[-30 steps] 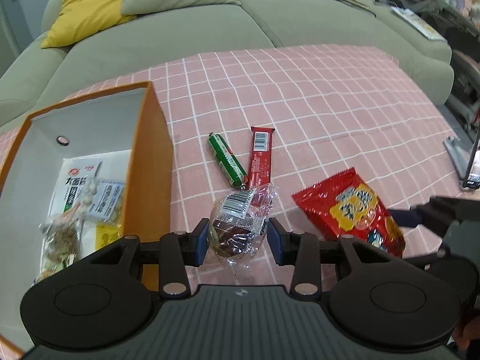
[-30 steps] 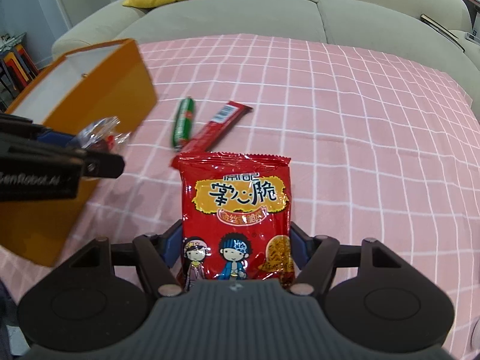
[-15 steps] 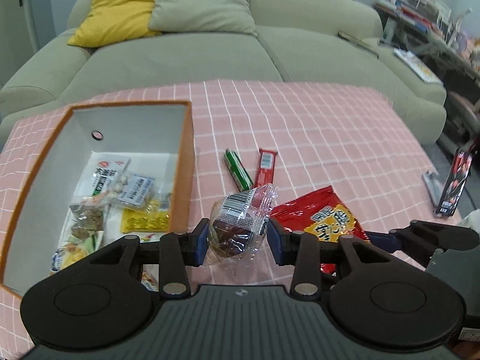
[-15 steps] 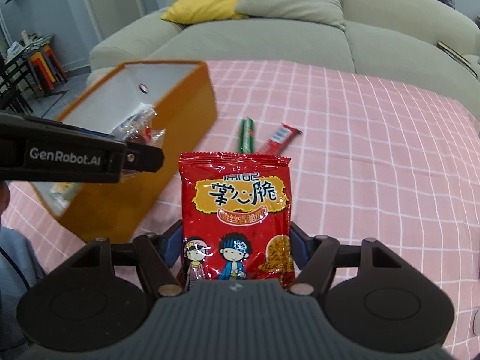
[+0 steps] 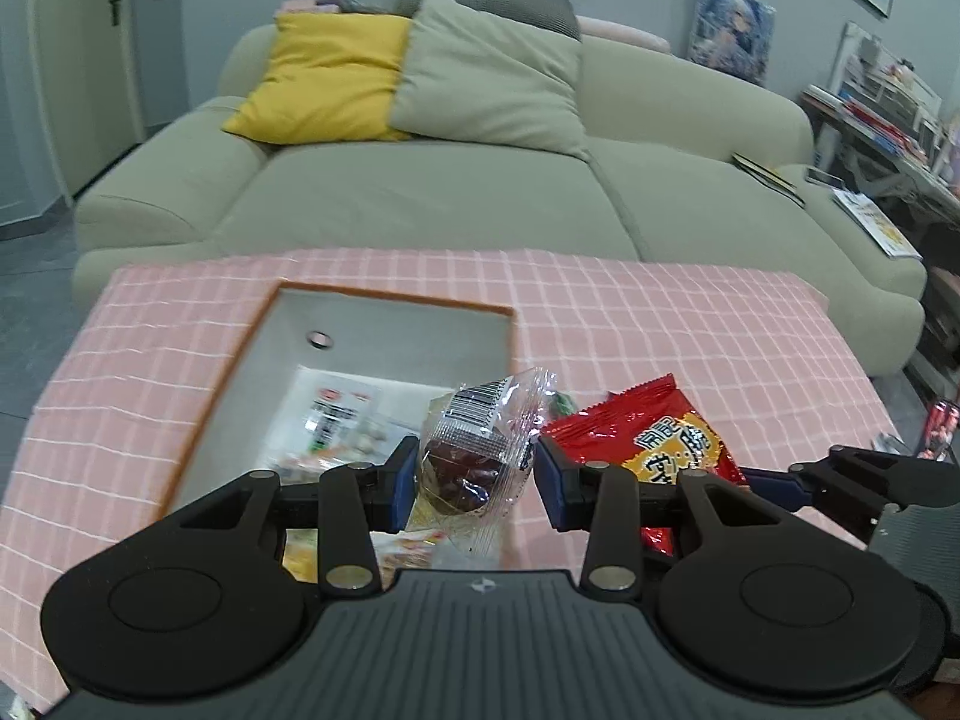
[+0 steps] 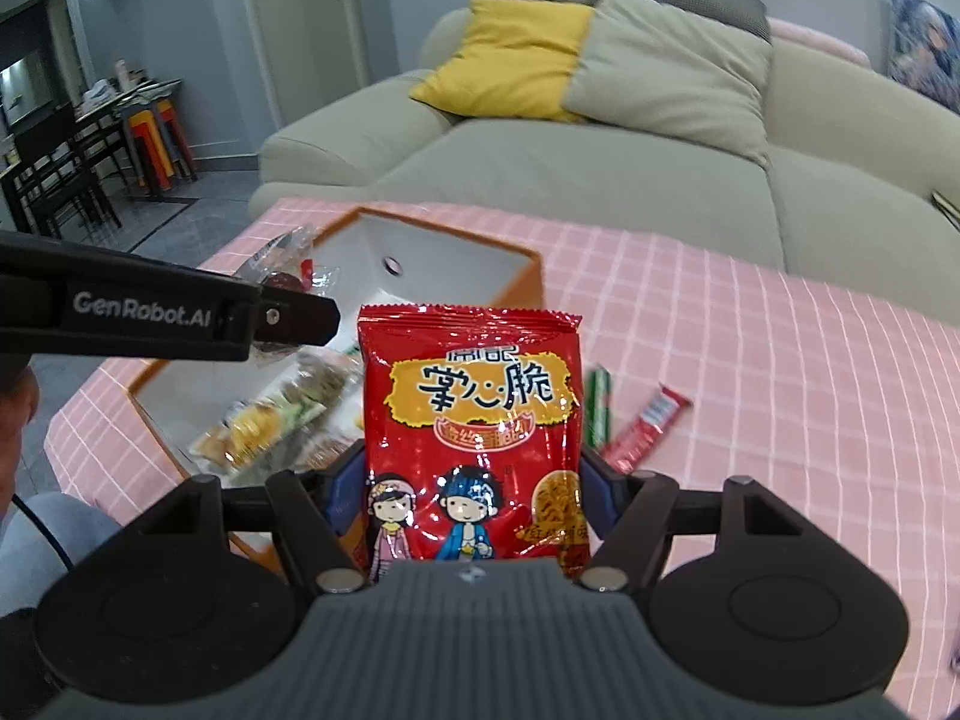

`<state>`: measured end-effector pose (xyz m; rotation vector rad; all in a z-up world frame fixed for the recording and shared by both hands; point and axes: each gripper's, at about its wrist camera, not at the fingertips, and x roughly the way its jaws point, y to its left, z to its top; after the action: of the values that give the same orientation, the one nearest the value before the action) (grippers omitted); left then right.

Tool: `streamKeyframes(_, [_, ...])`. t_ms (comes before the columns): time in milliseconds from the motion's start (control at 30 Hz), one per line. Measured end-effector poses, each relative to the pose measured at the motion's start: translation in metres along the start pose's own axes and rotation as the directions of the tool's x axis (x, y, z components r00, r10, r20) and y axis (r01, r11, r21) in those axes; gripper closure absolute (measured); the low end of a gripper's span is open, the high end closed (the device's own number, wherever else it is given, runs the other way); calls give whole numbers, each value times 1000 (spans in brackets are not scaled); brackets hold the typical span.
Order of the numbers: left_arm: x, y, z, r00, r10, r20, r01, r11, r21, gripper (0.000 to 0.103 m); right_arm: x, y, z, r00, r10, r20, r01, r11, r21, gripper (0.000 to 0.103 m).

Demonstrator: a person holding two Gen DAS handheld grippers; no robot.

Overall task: Organize snacks
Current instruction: 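Carry the candy and red crisp bag over the box with both tools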

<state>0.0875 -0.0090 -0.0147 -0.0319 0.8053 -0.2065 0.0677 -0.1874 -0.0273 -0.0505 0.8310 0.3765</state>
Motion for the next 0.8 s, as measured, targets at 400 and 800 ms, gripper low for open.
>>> streamKeyframes(400, [11, 48, 15, 997, 72, -23, -72, 997, -10, 58, 27, 50, 41, 999, 43, 17, -40, 987, -157, 36])
streamKeyframes(800, [53, 81, 14, 983, 132, -130, -129, 991, 33, 58, 79, 76, 64, 1000, 4, -16, -9, 944, -331, 36])
